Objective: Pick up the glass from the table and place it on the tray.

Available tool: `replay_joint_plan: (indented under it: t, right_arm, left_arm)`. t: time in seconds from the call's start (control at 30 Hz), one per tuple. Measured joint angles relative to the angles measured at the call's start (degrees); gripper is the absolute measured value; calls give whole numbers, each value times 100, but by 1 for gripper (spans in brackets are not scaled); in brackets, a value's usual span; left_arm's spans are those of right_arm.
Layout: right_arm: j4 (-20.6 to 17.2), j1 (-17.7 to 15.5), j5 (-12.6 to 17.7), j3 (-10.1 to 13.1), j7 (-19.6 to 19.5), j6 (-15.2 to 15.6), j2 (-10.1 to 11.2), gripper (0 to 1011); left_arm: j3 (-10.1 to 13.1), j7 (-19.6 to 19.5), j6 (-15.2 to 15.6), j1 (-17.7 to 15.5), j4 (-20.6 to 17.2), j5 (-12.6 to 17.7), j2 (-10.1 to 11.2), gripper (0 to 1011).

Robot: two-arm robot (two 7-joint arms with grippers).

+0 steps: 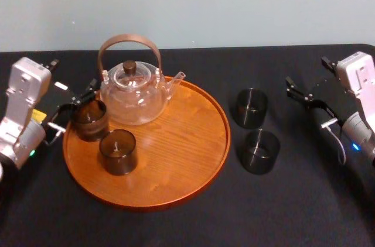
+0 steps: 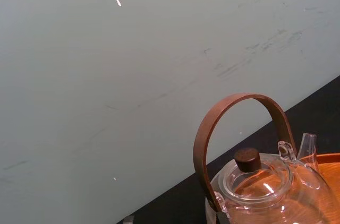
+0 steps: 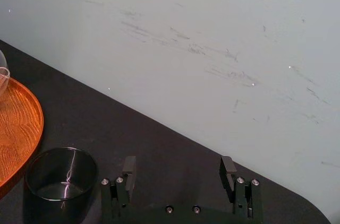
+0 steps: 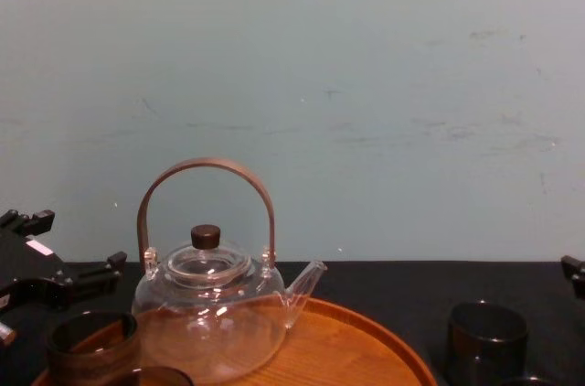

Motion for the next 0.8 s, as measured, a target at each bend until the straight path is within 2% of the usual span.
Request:
replay_joint_plan:
  t: [0.8]
  right_arm:
    - [0, 0, 0, 0, 0, 0, 0, 1002]
  left_arm:
    - [0, 0, 0, 0, 0, 0, 0, 1001]
